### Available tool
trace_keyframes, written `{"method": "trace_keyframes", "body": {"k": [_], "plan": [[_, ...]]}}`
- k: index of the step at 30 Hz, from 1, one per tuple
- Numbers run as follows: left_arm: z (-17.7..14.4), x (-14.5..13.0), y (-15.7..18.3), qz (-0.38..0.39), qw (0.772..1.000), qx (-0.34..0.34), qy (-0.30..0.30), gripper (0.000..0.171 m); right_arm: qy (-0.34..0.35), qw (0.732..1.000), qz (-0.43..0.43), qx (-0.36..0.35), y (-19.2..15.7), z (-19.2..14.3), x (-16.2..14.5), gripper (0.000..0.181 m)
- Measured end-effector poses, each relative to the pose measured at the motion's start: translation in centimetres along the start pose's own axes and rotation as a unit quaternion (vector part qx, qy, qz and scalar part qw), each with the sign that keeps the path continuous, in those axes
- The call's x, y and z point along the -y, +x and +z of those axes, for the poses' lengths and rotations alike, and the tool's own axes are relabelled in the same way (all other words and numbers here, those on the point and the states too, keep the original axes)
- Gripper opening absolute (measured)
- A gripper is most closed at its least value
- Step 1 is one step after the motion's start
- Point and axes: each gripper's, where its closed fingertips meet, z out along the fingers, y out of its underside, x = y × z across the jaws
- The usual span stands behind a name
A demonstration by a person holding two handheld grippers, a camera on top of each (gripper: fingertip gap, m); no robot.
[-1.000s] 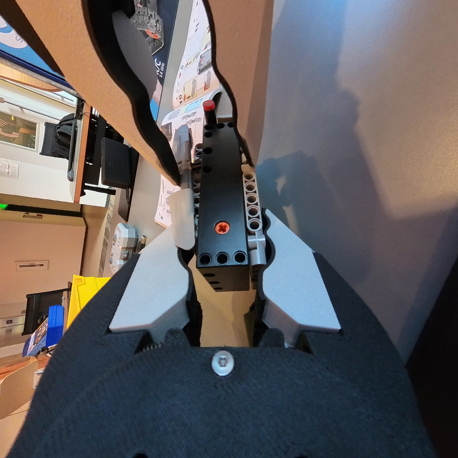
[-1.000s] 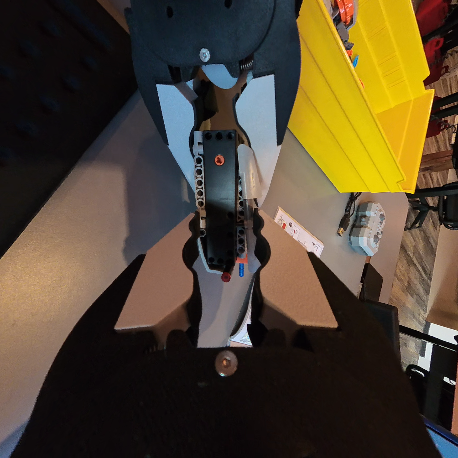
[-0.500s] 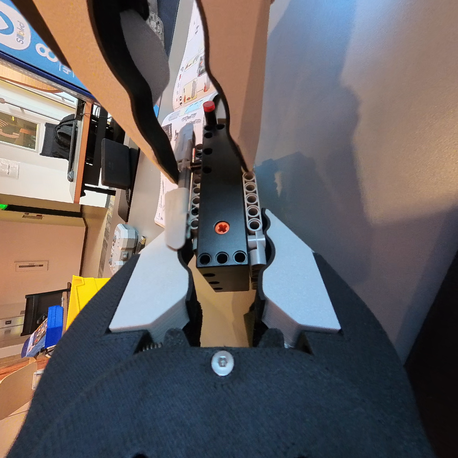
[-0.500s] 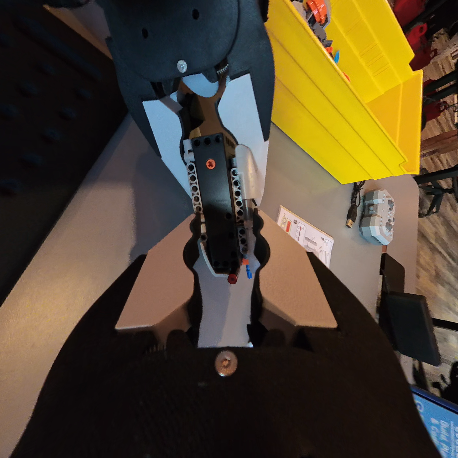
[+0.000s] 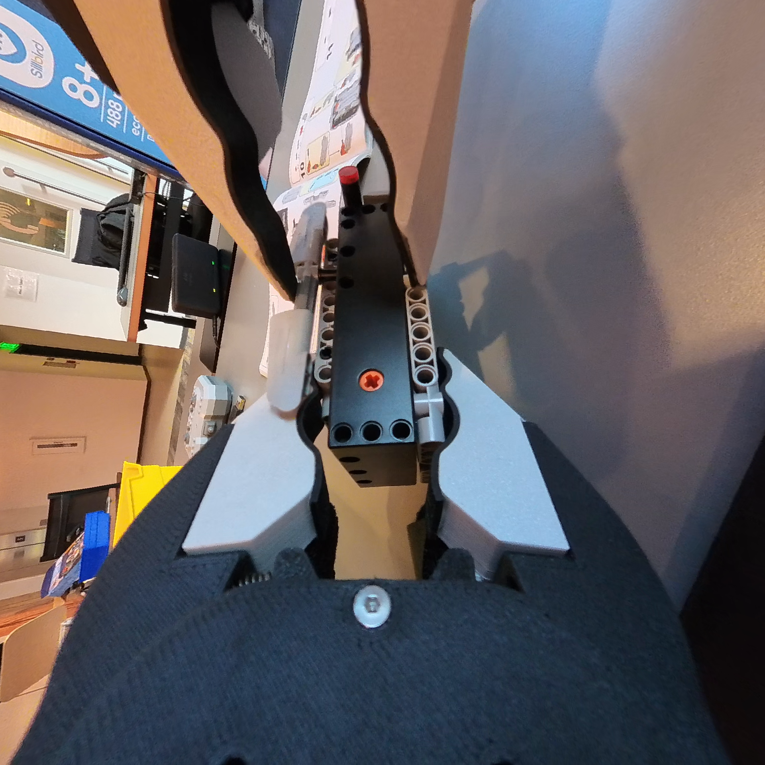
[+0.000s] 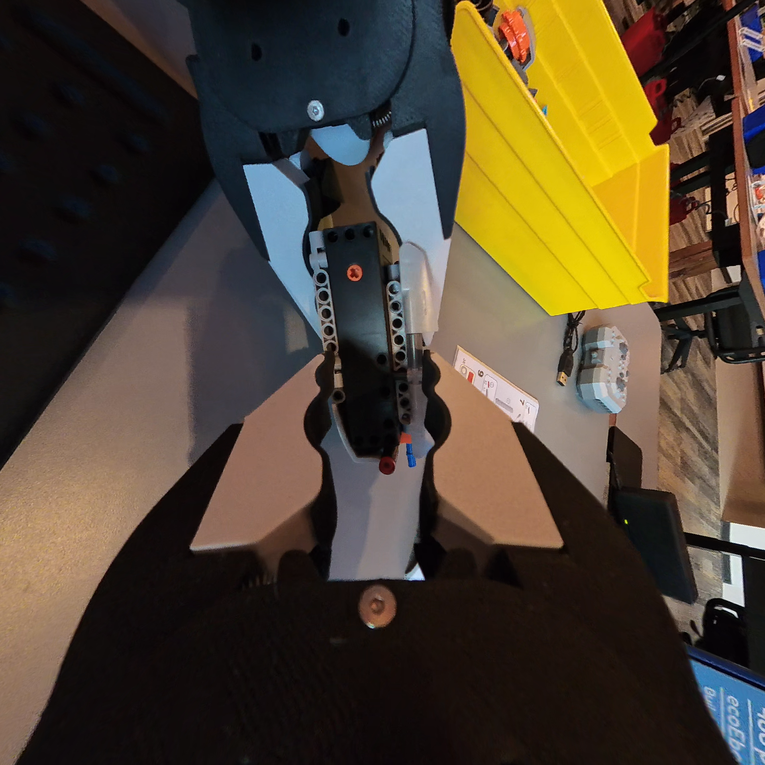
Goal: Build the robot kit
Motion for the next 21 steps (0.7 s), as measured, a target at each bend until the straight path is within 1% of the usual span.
{"method": "trace_keyframes", "body": {"k": [3,6,14,21], "plan": [[0.00,0.00,0.00,0.001,1.000,0.000,0.000,0.051,-0.005,1.000,-0.001,0.000,-0.12,0.03,-0.01,0.042],[0.02,-0.02,-0.01,-0.005,1.000,-0.003,-0.001,0.051,-0.013,1.000,-0.002,0.003,-0.27,0.18,-0.18,0.048],[0.06,-0.04,-0.01,-0.009,1.000,-0.005,-0.001,0.051,-0.022,1.000,-0.014,0.010,-0.28,0.17,-0.21,0.048],[0.08,-0.08,0.00,-0.013,1.000,-0.006,-0.001,0.051,-0.038,0.999,-0.021,0.028,-0.56,0.22,-0.36,0.053]]}}
